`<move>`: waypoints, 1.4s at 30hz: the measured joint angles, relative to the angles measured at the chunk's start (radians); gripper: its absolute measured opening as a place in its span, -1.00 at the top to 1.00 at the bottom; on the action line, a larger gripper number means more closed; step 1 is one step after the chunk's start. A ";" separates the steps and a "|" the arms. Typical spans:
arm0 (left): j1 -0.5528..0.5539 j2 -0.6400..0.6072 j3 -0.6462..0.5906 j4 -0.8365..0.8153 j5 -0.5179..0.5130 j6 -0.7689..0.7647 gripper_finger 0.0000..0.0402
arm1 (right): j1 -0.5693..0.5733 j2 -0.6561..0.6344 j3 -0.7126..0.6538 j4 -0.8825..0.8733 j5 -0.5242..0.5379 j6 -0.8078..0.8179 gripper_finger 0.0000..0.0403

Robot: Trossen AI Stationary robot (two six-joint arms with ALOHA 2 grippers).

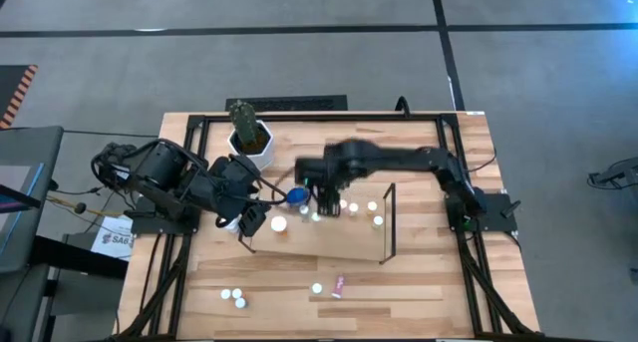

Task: Pick and place medicine bottles onto shelf by color
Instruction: Put the blue pill bottle on the shelf

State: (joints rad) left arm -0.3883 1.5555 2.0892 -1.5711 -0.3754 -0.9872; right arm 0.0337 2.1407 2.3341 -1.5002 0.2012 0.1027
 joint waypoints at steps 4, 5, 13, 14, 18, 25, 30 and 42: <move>0.011 0.000 0.000 0.000 -0.017 0.044 -0.28 | -0.101 -0.006 0.000 0.009 0.017 -0.006 -0.09; 0.012 0.000 0.000 0.000 -0.025 0.055 -0.28 | -0.131 0.000 0.000 0.009 0.017 -0.006 -0.09; 0.015 0.000 0.000 0.000 -0.059 0.147 -0.28 | -0.321 0.135 -0.002 0.026 0.007 -0.048 -0.08; 0.016 0.000 0.000 0.000 -0.061 0.158 -0.28 | -0.339 0.152 0.000 0.034 0.000 -0.048 -0.08; 0.019 0.000 0.000 0.000 -0.064 0.183 -0.28 | -0.402 0.214 -0.001 0.048 -0.090 -0.053 -0.05; 0.042 0.000 0.000 0.000 -0.060 0.176 -0.28 | -0.466 0.274 0.000 0.095 -0.127 -0.104 0.01; 0.076 0.000 0.000 0.000 -0.083 0.143 -0.28 | -0.492 0.288 0.000 0.082 -0.127 -0.161 0.07; 0.150 0.000 0.000 0.000 -0.081 0.130 -0.28 | -0.548 0.288 0.000 0.093 -0.188 -0.122 0.09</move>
State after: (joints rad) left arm -0.2385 1.5555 2.0895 -1.5709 -0.4566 -0.8570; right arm -0.5146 2.4283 2.3337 -1.4069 0.0131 -0.0193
